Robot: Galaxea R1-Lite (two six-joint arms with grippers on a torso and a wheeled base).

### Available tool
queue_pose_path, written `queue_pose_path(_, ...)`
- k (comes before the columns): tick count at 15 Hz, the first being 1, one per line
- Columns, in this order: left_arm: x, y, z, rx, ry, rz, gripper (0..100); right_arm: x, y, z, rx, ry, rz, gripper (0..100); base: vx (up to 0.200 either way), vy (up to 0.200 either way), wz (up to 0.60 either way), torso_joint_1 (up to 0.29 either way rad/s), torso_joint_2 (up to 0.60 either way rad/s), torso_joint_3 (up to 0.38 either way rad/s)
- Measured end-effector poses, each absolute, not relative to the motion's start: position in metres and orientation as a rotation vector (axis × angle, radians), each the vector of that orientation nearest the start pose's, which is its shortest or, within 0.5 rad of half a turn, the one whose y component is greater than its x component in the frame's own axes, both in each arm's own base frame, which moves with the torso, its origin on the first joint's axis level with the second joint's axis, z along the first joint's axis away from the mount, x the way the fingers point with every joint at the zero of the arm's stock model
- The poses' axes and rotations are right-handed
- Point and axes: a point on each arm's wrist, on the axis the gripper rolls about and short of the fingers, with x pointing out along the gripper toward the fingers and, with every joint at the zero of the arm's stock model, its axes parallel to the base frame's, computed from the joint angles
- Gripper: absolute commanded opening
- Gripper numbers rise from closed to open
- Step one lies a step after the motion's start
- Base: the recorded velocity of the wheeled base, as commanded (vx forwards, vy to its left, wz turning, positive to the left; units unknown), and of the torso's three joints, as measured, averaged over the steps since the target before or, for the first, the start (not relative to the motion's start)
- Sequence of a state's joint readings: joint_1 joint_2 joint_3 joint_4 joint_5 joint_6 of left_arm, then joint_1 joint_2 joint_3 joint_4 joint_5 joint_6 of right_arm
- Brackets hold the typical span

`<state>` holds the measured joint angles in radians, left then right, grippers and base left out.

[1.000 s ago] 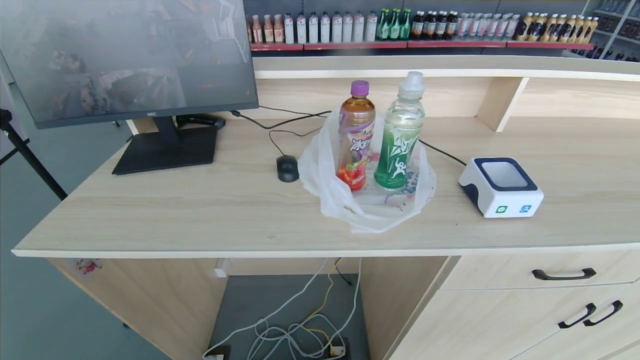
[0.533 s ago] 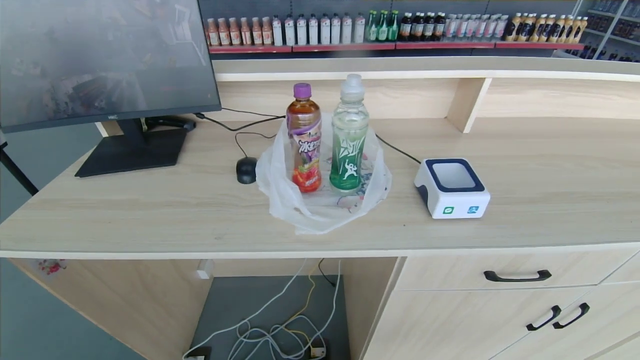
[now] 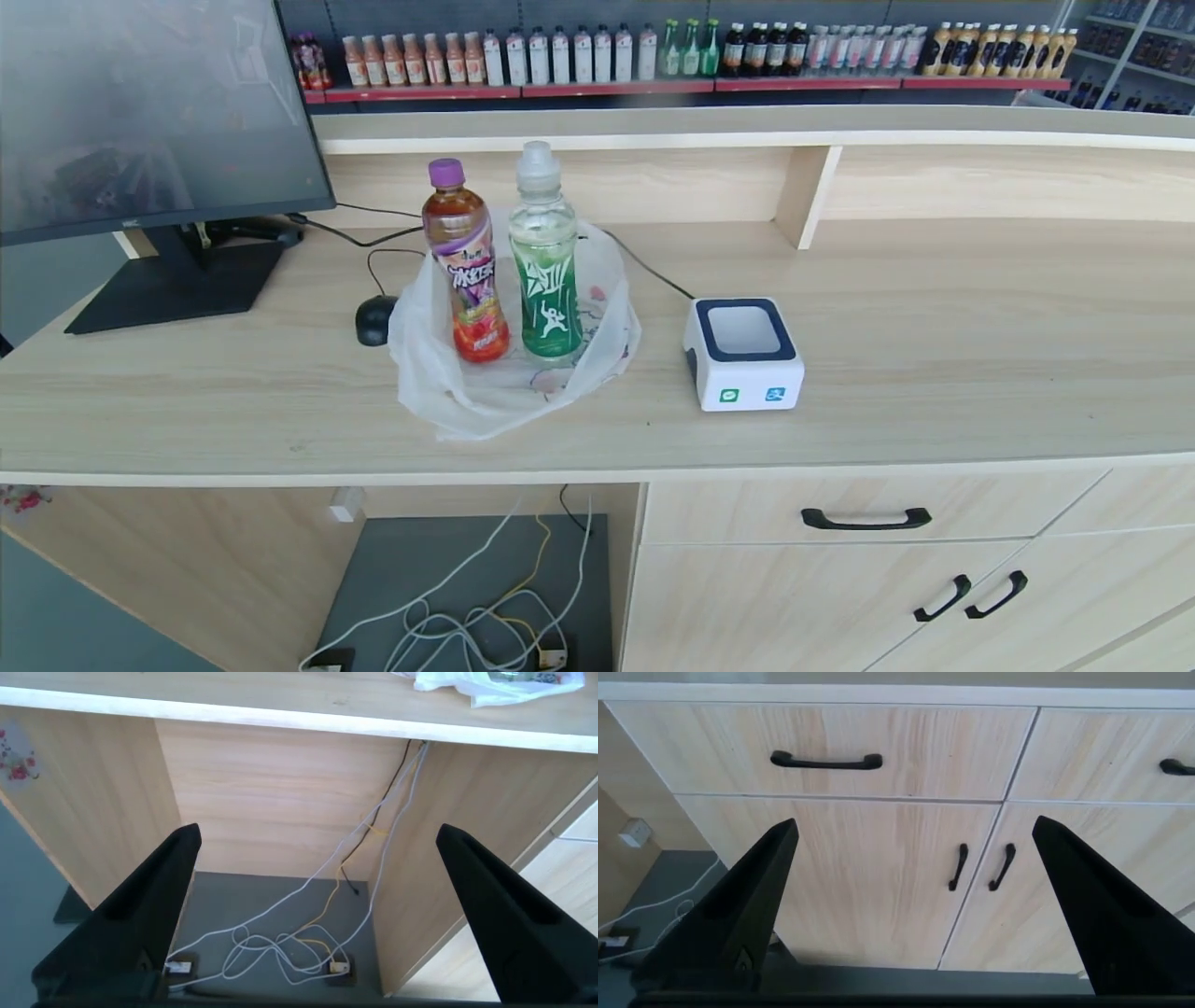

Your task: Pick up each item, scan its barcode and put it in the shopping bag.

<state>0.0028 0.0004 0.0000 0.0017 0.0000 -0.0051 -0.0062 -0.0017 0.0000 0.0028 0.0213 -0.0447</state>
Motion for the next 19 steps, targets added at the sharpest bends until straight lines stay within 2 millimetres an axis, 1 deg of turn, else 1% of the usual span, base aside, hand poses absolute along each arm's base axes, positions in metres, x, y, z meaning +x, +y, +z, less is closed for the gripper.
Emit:
queue_pose_path(4, -0.0228, -0.0001, 0.0753, -0.005, 0.002, 0.003, 100, -0.0229, 0.0006, 0.0752, -0.043, 0.001, 0.015, 100, 0.000, -0.200, 0.00, 0.002, 0.00, 0.000)
queue_pose_path(19, -0.0228, -0.0001, 0.0753, -0.004, 0.002, 0.002, 100, -0.0229, 0.0006, 0.0753, -0.032, 0.000, 0.015, 100, 0.000, 0.000, 0.00, 0.000, 0.00, 0.000)
